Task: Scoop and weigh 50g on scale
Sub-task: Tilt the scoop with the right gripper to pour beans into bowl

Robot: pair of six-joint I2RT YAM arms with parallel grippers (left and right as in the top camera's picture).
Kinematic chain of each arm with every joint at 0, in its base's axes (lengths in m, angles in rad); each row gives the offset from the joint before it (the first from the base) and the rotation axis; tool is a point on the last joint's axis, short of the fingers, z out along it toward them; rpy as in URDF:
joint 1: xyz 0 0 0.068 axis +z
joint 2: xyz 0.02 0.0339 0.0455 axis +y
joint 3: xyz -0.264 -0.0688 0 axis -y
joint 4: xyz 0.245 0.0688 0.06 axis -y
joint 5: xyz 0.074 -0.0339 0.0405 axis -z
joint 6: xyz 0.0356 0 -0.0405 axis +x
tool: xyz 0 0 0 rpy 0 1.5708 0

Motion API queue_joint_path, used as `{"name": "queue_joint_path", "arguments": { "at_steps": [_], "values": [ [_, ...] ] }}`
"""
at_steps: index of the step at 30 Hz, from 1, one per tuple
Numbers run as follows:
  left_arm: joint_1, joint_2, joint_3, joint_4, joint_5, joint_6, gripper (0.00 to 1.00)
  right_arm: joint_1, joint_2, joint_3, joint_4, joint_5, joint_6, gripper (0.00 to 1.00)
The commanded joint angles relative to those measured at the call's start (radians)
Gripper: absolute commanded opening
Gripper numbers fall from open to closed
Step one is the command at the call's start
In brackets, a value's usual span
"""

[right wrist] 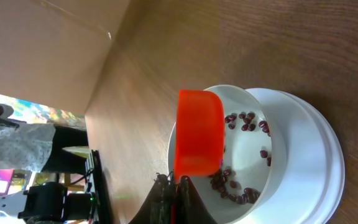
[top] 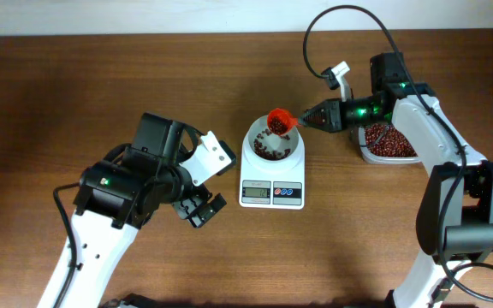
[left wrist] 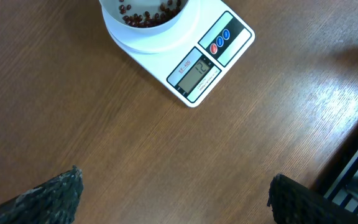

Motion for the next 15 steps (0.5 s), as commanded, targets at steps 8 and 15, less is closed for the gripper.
{"name": "queue_joint_path", "arguments": {
  "at_steps": [8, 15],
  "values": [
    [0.003, -0.002, 0.013, 0.002, 0.018, 0.019, 0.99, 0.009, -0.042, 0.003, -0.056, -0.008, -0.167, 0.04],
    [0.003, -0.002, 0.013, 0.002, 0.018, 0.019, 0.99, 0.008, -0.053, 0.003, -0.087, -0.114, -0.286, 0.04]
  ]
}}
